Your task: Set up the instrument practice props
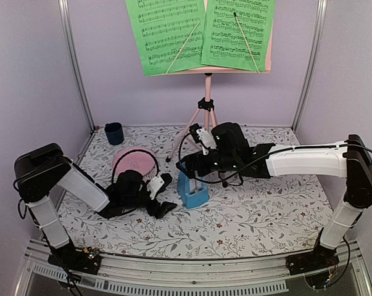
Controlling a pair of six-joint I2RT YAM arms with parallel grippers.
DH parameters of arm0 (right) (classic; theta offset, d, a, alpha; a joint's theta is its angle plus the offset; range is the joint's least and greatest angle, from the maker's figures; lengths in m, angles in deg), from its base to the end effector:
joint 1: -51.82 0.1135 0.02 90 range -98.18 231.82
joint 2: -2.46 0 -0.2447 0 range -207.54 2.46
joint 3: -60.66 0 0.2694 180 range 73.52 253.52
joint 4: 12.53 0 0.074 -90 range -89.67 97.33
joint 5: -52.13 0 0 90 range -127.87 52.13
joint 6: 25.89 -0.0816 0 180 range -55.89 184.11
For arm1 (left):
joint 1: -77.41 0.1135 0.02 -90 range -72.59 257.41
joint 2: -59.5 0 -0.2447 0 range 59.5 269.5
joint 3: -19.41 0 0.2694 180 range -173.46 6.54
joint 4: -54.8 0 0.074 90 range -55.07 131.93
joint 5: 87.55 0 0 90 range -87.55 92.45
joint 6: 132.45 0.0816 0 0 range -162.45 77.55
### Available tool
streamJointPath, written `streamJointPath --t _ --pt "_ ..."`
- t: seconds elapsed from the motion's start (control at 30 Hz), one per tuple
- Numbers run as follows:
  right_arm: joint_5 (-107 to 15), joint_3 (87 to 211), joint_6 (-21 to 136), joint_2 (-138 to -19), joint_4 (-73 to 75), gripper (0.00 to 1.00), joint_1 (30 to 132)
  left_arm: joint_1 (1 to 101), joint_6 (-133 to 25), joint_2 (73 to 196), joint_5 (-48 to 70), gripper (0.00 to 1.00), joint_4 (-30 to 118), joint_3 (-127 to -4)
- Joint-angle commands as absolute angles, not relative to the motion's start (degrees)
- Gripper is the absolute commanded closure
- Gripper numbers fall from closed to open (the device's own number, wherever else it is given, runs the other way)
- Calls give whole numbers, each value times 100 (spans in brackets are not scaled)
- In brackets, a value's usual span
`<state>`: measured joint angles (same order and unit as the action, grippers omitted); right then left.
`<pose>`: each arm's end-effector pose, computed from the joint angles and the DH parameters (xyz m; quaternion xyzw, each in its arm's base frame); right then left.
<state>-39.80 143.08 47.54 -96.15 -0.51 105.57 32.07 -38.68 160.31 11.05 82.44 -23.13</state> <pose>0.2653 0.3665 0.2068 -0.2817 0.8105 0.3075 0.4114 0.2308 -0.2509 0.0459 0.3938 0.7725 -0.2361 0.4386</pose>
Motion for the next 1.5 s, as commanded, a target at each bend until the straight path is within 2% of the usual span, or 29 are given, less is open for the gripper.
streamJointPath --t 0.0,0.4,0.6,0.83,1.23,1.47 --pt "-3969 14447 4878 -9737 68 11 10599 3241 -3194 16281 1207 13 8786 -2218" --pt "-4006 14099 5064 -9578 -113 29 10601 3430 -2902 16926 1621 13 8726 -2784" --pt "-3963 14059 5175 -9555 -99 31 10577 3618 -2809 17103 2017 16 8673 -3011" --pt "-3997 14010 5199 -9528 -97 33 10536 3789 -2724 17158 2586 25 8602 -3190" --pt "-4081 13960 5181 -9484 -106 34 10490 3962 -2660 17450 3004 40 8429 -3401" --pt "-4138 13945 5162 -9484 -116 35 10465 3998 -2666 17469 3129 44 8349 -3486"
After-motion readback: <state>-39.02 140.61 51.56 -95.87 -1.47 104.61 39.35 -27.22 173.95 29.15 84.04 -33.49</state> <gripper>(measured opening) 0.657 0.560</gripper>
